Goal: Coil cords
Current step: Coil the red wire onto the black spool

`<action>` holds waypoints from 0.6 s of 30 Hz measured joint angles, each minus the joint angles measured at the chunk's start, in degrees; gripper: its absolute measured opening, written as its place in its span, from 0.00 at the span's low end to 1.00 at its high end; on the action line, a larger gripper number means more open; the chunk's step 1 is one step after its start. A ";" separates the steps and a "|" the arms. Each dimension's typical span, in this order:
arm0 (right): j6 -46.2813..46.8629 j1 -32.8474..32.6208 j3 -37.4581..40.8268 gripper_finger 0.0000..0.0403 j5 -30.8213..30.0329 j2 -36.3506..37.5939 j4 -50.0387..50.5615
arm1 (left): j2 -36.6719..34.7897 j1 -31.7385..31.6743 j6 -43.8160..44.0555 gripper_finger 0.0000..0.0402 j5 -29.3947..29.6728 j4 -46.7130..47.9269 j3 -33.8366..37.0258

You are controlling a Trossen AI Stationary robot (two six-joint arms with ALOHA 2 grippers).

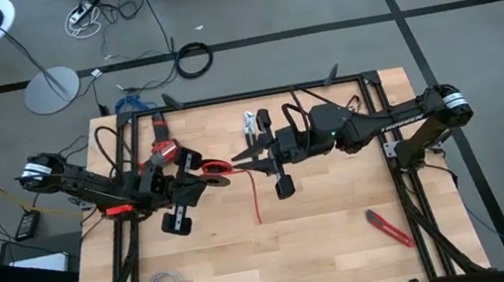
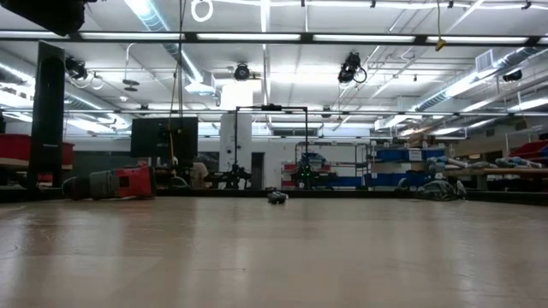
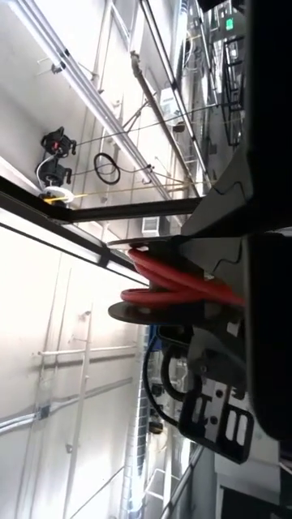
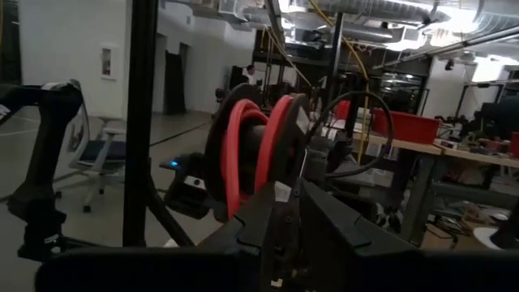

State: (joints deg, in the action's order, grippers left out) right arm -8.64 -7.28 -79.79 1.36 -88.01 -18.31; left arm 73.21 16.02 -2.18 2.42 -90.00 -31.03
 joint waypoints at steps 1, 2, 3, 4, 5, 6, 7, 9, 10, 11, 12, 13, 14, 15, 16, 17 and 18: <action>0.00 -0.10 0.00 0.15 0.02 0.00 0.00 | 0.02 -0.13 0.17 0.00 0.15 0.00 0.00; 0.00 -0.10 0.00 0.15 0.07 0.00 0.00 | 0.02 -0.25 0.41 0.00 0.35 0.00 0.00; 0.00 -0.10 0.00 0.15 0.19 0.00 -0.03 | 0.02 -0.30 0.71 0.00 0.43 0.00 0.00; 0.00 -0.10 0.00 0.15 0.22 0.00 -0.04 | 0.02 -0.30 0.75 0.00 0.48 0.00 0.00; 0.00 -0.12 0.00 0.15 0.25 0.00 -0.02 | 0.02 -0.28 0.75 0.00 0.54 0.01 0.00; 0.00 -0.12 0.00 0.15 0.25 0.00 -0.02 | 0.02 -0.29 0.75 0.00 0.55 0.00 0.00; -0.01 -0.12 0.00 0.15 0.25 0.00 -0.02 | 0.02 -0.28 0.75 0.00 0.56 0.00 0.00; -0.02 -0.12 0.00 0.15 0.25 0.00 -0.03 | 0.02 -0.29 0.75 0.00 0.63 0.01 0.00; -0.02 -0.12 0.00 0.15 0.25 0.00 -0.04 | 0.02 -0.30 0.75 0.00 0.78 0.02 0.00; -0.02 -0.12 0.00 0.15 0.27 0.00 -0.04 | 0.04 -0.28 0.73 0.00 1.01 0.02 0.00; -0.02 -0.12 0.00 0.15 0.27 0.00 -0.04 | 0.23 -0.28 0.65 0.00 1.39 0.00 0.00; -0.02 -0.12 0.00 0.15 0.27 0.00 -0.04 | 0.32 -0.28 0.47 0.00 1.64 0.02 0.00; -0.02 -0.12 0.00 0.15 0.27 0.00 -0.02 | 0.36 -0.29 0.38 0.00 1.92 0.04 0.00; -0.02 -0.12 0.00 0.15 0.27 0.00 -0.02 | 0.37 -0.31 0.29 0.00 2.01 0.07 0.00; -0.02 -0.12 0.00 0.15 0.27 0.00 -0.03 | 0.34 -0.38 0.25 0.00 2.03 0.07 0.00; -0.02 -0.12 0.00 0.15 0.27 0.00 -0.02 | 0.35 -0.44 0.25 0.00 2.02 0.11 0.00; -0.02 -0.12 0.00 0.14 0.27 0.00 -0.01 | 0.33 -0.47 0.27 0.00 2.02 0.18 0.00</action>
State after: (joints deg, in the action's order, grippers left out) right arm -8.67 -7.40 -79.79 1.63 -88.01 -18.32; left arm 73.54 15.55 -1.91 4.44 -89.81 -31.03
